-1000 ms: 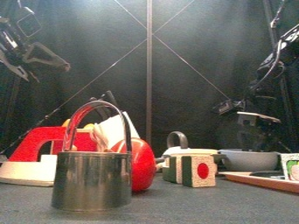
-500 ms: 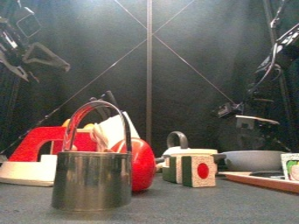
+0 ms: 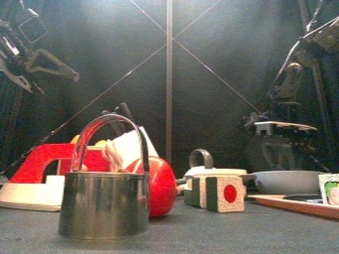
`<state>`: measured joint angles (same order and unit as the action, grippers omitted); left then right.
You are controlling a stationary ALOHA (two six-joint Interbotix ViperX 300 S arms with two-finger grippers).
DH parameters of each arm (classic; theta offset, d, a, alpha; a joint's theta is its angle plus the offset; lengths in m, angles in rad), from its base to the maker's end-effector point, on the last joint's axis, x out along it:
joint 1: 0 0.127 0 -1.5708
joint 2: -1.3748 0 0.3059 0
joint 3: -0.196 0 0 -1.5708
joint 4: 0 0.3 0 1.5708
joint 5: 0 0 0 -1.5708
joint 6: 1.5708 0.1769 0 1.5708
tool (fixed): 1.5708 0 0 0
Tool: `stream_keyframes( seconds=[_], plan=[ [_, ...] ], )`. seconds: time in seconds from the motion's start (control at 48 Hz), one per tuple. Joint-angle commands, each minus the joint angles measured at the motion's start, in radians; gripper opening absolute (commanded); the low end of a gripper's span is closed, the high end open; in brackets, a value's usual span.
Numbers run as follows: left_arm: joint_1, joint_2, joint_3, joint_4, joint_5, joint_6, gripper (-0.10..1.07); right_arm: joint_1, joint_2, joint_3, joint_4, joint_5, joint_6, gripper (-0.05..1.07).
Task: Grab egg
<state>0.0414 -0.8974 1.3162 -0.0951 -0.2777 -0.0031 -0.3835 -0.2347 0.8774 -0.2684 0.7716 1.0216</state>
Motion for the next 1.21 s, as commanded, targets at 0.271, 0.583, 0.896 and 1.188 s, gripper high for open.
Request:
stream_keyframes(
  seconds=[0.271,0.583,0.896,1.188],
  plan=[
    [0.002,0.003,-0.012,-0.002,-0.005,0.003,0.00,0.031,-0.087,-0.006,-0.043,0.020,0.071,0.96],
    [0.003,0.005,-0.012,-0.002,-0.005,0.003,0.00,0.034,-0.104,-0.008,-0.002,0.115,-0.233,0.96],
    [0.005,0.005,-0.011,-0.002,-0.005,0.003,0.00,0.012,-0.169,0.011,0.020,0.087,-0.471,0.95],
    [0.009,0.003,-0.011,-0.002,-0.005,0.003,0.00,-0.014,-0.167,0.063,0.025,0.075,-0.569,0.95]
  ],
)
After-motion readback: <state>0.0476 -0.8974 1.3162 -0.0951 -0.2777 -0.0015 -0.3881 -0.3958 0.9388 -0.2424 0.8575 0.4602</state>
